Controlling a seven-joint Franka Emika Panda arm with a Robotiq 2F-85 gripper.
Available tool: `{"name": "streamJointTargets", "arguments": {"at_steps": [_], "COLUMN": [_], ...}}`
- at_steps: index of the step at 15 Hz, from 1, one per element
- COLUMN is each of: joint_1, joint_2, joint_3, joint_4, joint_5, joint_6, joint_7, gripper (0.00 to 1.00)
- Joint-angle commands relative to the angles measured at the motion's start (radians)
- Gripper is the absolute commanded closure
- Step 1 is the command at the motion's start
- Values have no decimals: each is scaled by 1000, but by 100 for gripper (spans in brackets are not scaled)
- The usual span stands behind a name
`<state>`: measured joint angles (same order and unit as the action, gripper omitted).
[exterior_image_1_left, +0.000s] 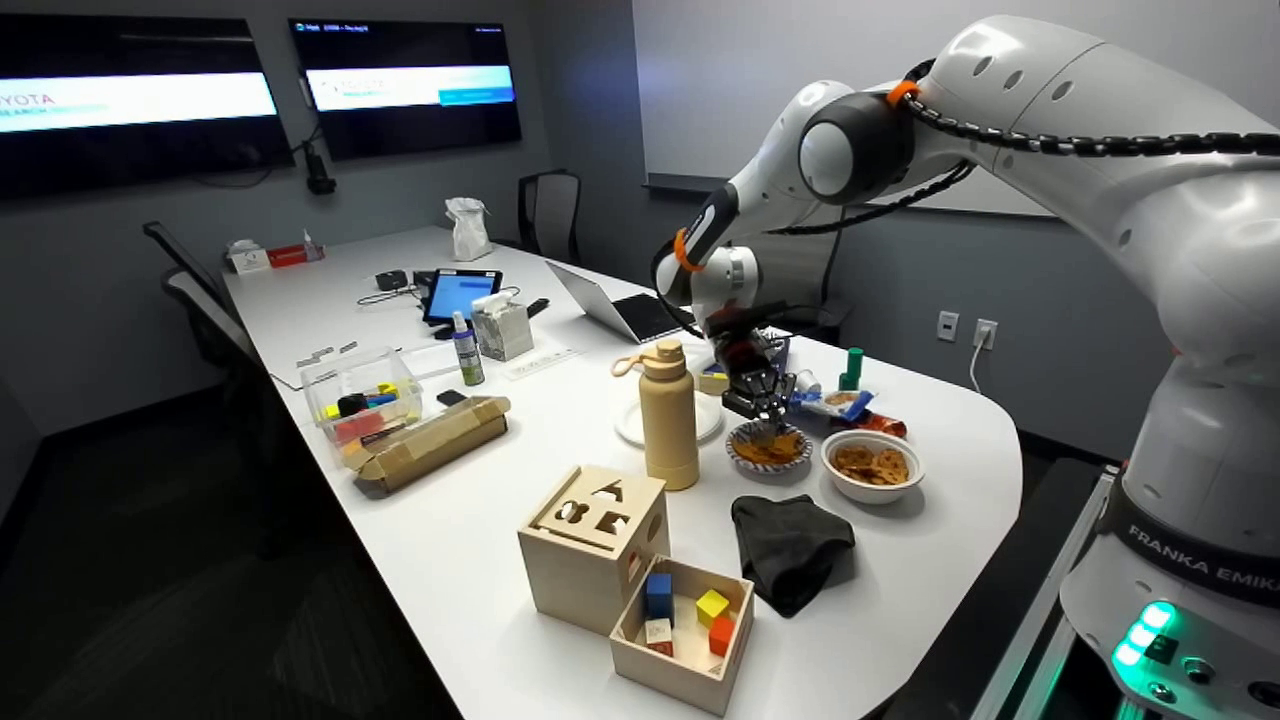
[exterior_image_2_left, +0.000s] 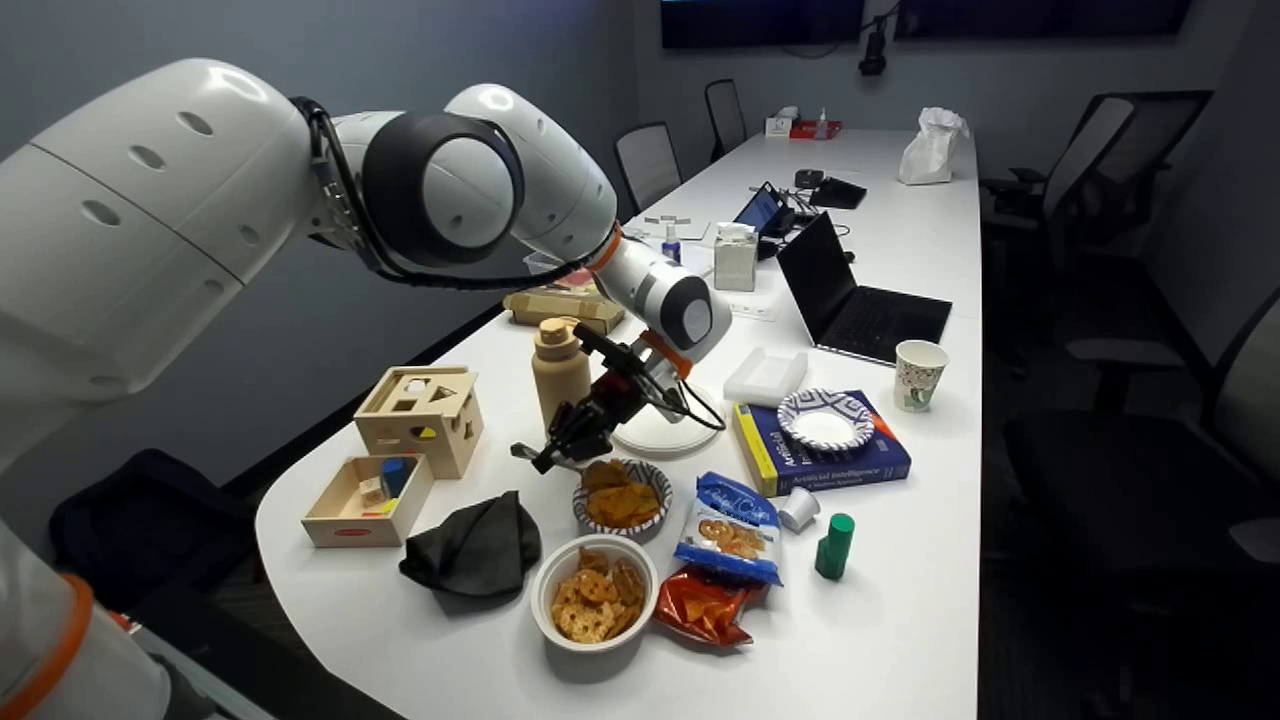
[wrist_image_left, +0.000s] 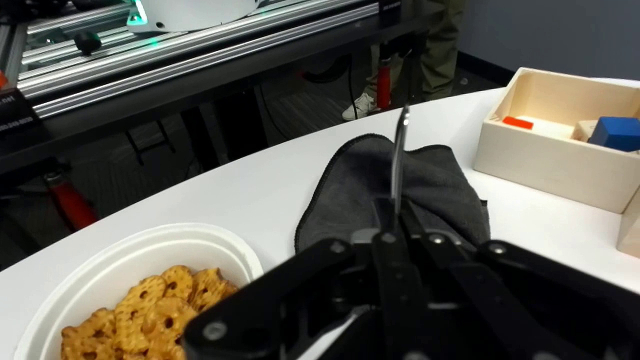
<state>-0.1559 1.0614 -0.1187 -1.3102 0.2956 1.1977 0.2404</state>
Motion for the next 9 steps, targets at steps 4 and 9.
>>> {"name": "streamJointTargets", "arguments": {"at_steps": [4,9], "joint_1": [-5,3], "joint_2": [-1,-3], "joint_3": [-30,-36], "joint_4": [5,-2], "joint_5": [0,-9], "joint_6": [50,-44], "joint_7": [75,142], "gripper": [99,99]}}
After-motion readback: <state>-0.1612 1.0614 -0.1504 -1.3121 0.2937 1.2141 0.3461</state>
